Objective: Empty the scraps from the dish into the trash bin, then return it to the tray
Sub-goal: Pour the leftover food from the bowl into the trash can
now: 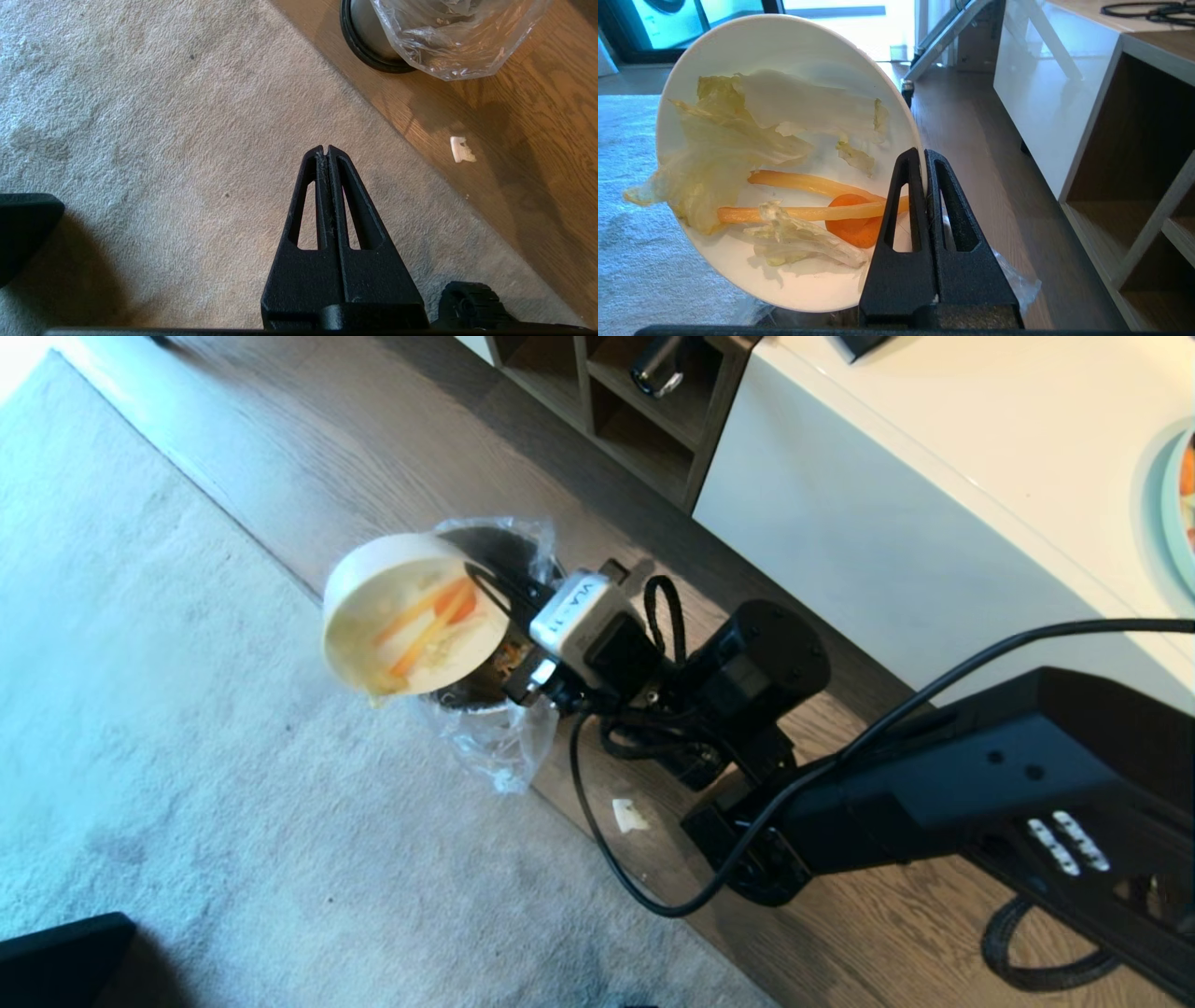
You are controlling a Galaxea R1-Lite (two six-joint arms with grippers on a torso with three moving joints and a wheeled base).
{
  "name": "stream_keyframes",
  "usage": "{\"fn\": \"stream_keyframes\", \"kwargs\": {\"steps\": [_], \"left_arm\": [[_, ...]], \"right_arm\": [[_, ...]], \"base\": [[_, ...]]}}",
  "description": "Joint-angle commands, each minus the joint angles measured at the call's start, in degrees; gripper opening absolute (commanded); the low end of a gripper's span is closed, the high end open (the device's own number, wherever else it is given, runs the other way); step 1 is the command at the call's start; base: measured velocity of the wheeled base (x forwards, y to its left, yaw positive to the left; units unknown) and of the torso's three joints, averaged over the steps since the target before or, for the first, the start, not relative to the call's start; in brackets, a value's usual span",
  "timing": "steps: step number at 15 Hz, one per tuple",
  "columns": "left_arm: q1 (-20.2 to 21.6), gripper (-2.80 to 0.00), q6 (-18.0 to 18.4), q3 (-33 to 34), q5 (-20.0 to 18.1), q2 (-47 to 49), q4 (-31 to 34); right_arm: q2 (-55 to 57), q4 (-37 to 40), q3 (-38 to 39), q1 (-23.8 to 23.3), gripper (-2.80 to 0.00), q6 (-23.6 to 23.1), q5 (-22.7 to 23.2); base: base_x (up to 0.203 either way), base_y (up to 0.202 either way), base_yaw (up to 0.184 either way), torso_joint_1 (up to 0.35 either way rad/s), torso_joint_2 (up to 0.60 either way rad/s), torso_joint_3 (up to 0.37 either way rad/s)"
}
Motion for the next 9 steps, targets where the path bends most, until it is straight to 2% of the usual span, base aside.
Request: {"fn": "stream_keyframes", "kwargs": {"steps": [1, 4, 9], "left_arm": [[0.0, -2.80, 0.0, 0.0, 0.0, 0.0, 0.0], [0.0, -2.80, 0.0, 0.0, 0.0, 0.0, 0.0], [0.0, -2.80, 0.0, 0.0, 0.0, 0.0, 0.0]], "right_arm": [[1.4, -1.0, -1.8, 0.0, -2.80, -0.2, 3.8], [2.1, -2.4, -2.1, -0.1, -2.80, -0.2, 8.0], [3.2, -2.6, -5.1, -1.3, -2.80, -0.2, 11.8]], "base": [[0.000, 0.000, 0.000, 0.000, 0.00, 0.000], [0.000, 0.000, 0.000, 0.000, 0.00, 0.000], [0.000, 0.000, 0.000, 0.000, 0.00, 0.000]]}}
